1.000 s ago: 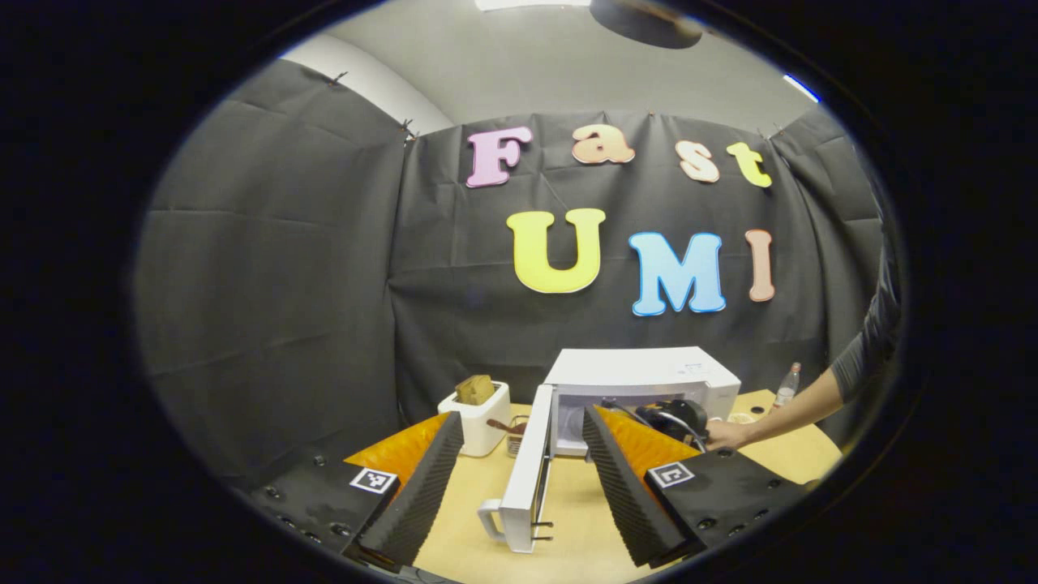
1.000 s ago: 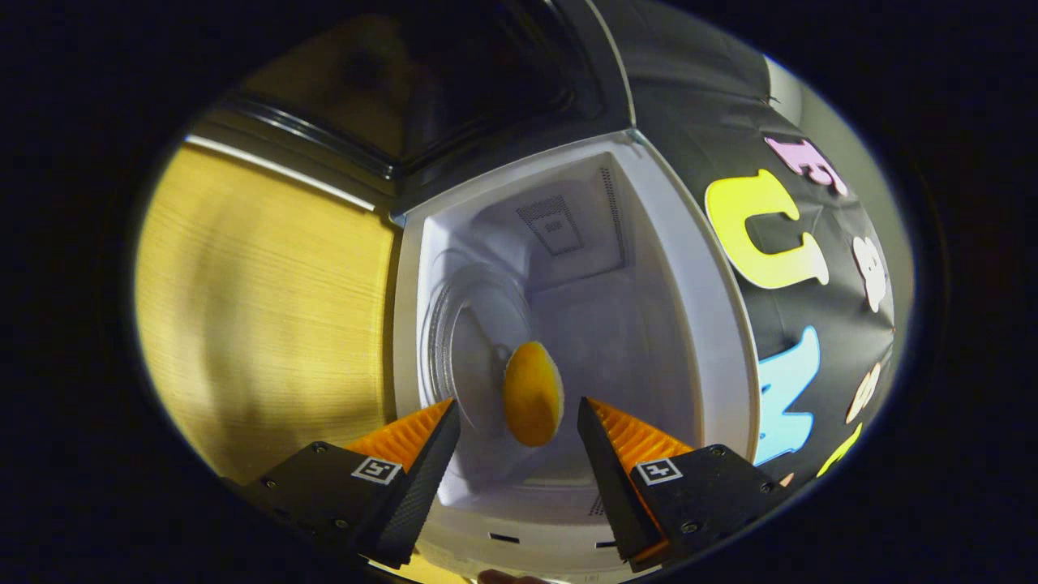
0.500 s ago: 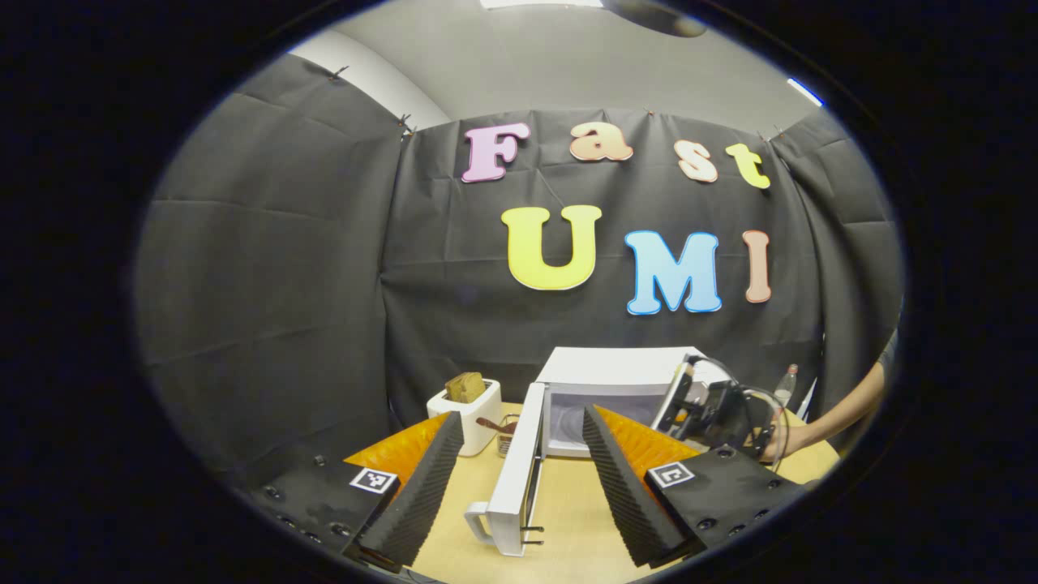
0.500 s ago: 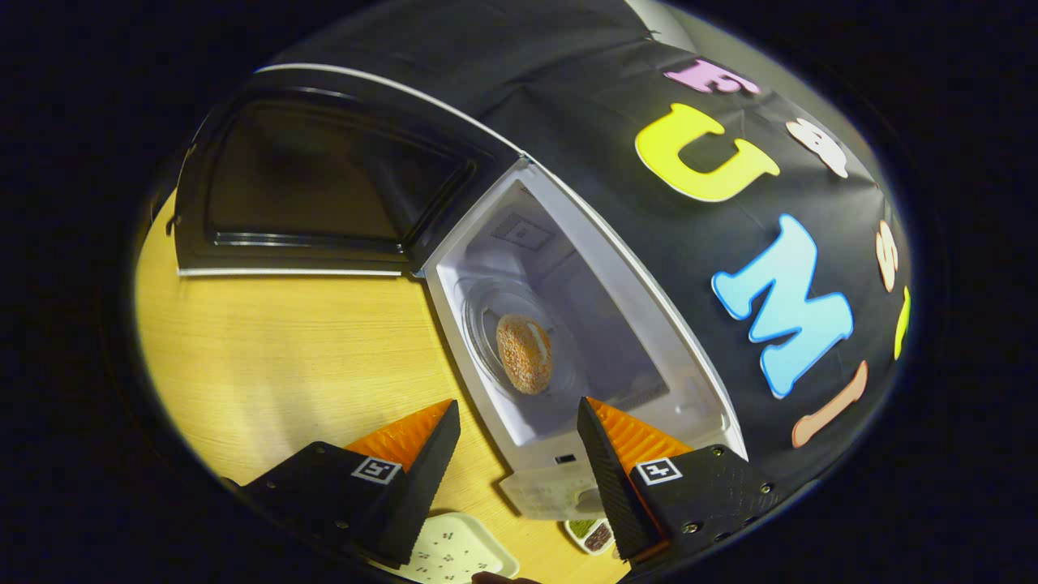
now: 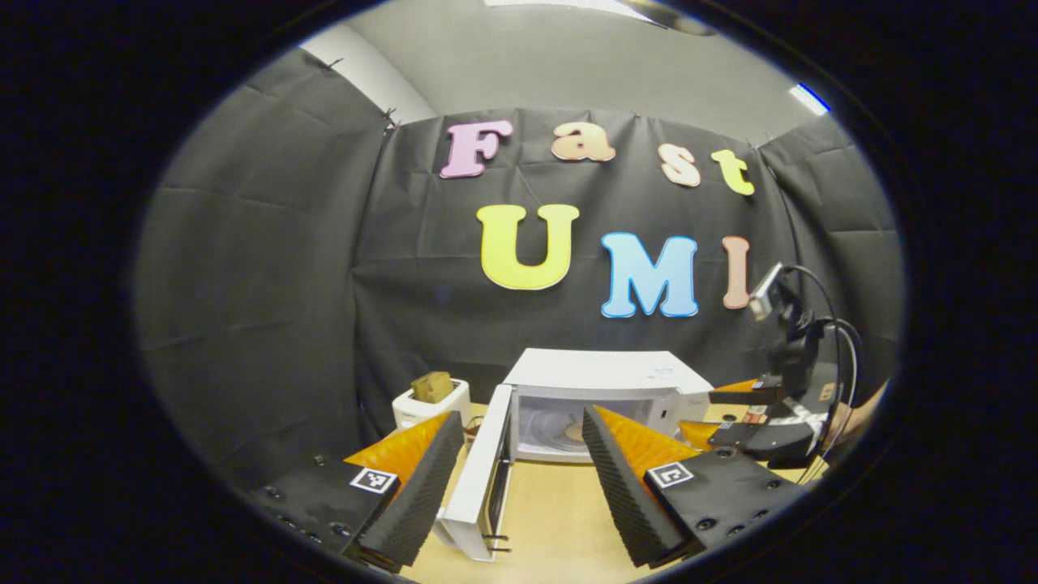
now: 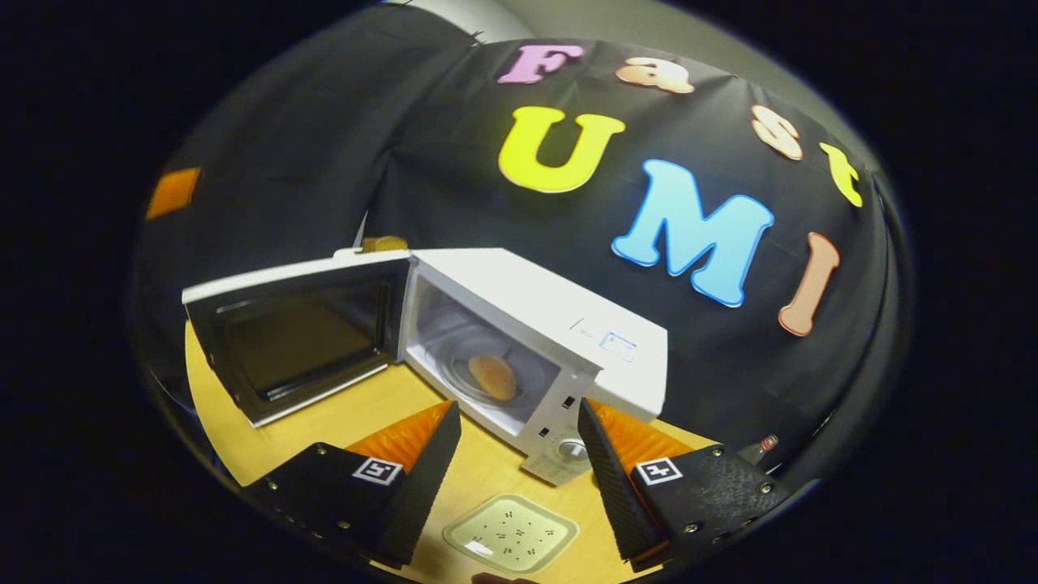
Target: Open the microwave oven with the left hand, put the food in, and close the microwave oven.
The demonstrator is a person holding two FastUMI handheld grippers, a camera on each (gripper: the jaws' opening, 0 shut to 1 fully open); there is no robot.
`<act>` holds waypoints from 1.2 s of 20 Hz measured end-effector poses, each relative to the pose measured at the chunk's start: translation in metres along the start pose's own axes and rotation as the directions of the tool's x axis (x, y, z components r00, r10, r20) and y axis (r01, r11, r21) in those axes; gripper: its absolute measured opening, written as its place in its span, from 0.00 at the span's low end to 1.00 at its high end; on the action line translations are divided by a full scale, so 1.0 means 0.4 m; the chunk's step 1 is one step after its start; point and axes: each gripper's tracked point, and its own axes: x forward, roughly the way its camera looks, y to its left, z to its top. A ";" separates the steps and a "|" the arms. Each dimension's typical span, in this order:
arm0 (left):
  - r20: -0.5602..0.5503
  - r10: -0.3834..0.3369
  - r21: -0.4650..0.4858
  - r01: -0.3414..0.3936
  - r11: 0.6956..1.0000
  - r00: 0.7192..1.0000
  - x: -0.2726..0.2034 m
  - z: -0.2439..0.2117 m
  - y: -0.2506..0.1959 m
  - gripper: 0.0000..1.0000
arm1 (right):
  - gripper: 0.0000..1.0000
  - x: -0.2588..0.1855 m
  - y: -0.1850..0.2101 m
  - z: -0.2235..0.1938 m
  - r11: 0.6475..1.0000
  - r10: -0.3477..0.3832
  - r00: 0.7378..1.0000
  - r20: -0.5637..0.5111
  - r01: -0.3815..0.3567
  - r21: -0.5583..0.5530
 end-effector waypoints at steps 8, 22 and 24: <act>-0.025 -0.040 -0.049 0.039 0.998 0.999 0.023 -0.053 0.026 0.90 | 0.89 -0.149 -0.092 0.079 0.982 -0.081 0.989 0.120 0.058 0.182; -0.207 0.044 -0.121 -0.071 0.990 0.977 -0.044 -0.271 0.271 0.07 | 0.90 -0.260 -0.117 0.184 0.968 -0.155 0.965 0.212 0.105 0.227; -0.224 0.039 -0.160 -0.076 0.984 0.974 -0.044 -0.305 0.285 0.07 | 0.90 -0.284 -0.122 0.201 0.965 -0.154 0.958 0.242 0.093 0.247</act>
